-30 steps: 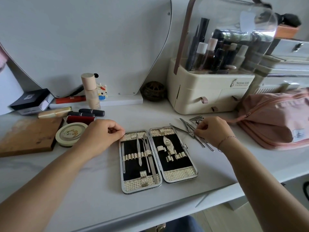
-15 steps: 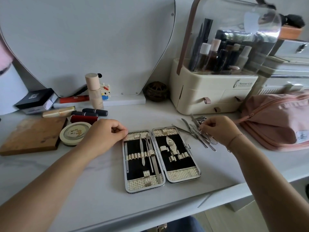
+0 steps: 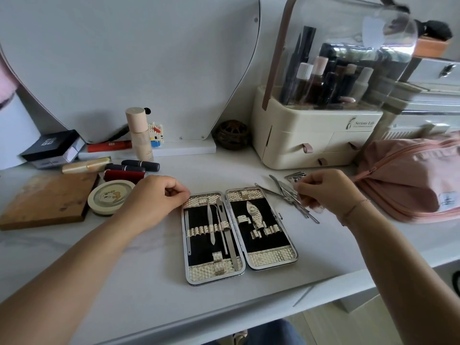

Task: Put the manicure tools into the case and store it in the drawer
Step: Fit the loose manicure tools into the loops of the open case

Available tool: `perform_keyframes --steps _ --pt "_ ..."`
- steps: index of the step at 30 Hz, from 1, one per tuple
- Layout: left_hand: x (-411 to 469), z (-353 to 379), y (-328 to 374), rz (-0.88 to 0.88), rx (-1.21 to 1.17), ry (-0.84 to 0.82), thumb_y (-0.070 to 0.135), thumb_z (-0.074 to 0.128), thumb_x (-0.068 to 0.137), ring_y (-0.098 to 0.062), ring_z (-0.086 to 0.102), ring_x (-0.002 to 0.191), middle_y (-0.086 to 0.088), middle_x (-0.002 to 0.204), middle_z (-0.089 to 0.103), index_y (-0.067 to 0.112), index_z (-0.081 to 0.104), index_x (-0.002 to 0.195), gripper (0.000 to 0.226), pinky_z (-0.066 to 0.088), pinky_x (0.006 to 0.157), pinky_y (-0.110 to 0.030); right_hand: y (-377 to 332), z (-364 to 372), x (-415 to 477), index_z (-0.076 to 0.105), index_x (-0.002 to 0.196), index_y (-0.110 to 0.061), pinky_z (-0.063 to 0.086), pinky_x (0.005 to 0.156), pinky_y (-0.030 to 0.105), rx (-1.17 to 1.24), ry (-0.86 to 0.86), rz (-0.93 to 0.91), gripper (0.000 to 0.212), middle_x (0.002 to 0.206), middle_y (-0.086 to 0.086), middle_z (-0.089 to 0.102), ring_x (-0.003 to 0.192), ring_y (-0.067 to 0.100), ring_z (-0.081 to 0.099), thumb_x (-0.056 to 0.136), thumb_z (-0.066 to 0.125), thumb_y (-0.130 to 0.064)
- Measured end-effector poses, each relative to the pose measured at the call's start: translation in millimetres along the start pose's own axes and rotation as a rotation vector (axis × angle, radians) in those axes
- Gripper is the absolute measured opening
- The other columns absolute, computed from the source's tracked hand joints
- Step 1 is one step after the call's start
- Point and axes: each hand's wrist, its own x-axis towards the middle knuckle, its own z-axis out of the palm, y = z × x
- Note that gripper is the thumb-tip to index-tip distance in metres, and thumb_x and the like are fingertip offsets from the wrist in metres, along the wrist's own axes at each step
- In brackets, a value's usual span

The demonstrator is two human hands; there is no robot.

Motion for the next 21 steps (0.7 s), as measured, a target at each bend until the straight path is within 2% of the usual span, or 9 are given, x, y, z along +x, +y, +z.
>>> perform_keyframes --steps 3,5,8,16,21 --pt "1.4 -0.2 -2.0 0.008 0.006 -0.001 0.024 0.071 0.08 0.002 0.06 0.074 0.017 0.076 0.068 0.032 0.07 0.077 0.009 0.04 0.063 -0.015 -13.8 15.3 -14.6 0.064 0.072 -0.001 0.041 0.037 0.016 0.26 -0.199 0.079 0.011 0.052 0.005 0.06 0.037 0.007 0.054 0.082 0.065 -0.005" --pt "1.1 -0.1 -2.5 0.009 0.01 0.003 0.024 0.071 0.08 0.003 0.06 0.074 0.018 0.076 0.068 0.032 0.07 0.076 0.009 0.04 0.063 -0.016 -15.7 28.2 -17.0 0.064 0.071 -0.004 0.038 0.037 0.016 0.26 -0.257 0.106 0.011 0.05 0.001 0.058 0.036 0.007 0.05 0.081 0.067 -0.008" --pt "0.4 0.3 -1.6 0.002 0.014 0.01 0.025 0.071 0.08 0.004 0.058 0.072 0.019 0.075 0.067 0.031 0.071 0.076 0.007 0.038 0.061 -0.014 -15.8 38.6 -12.6 0.063 0.068 -0.006 0.034 0.037 0.016 0.218 -0.233 0.127 0.015 0.047 0.001 0.057 0.033 0.007 0.045 0.081 0.067 -0.01" --pt "1.2 0.2 -2.2 0.002 0.005 0.002 0.025 0.071 0.08 0.004 0.059 0.072 0.018 0.075 0.067 0.035 0.068 0.074 0.011 0.039 0.062 -0.014 -22.3 43.0 -0.3 0.062 0.067 -0.004 0.033 0.034 0.014 0.19 -0.221 0.149 0.016 0.043 0.0 0.06 0.03 0.007 0.045 0.083 0.065 -0.008" --pt "1.2 0.3 -2.7 -0.002 -0.011 -0.001 0.024 0.071 0.08 0.002 0.06 0.072 0.017 0.075 0.068 0.034 0.068 0.074 0.012 0.041 0.064 -0.015 -22.3 45.2 -0.5 0.066 0.07 0.0 0.027 0.035 0.014 0.11 -0.231 0.137 0.016 0.041 0.002 0.052 0.03 0.009 0.036 0.08 0.068 -0.013"
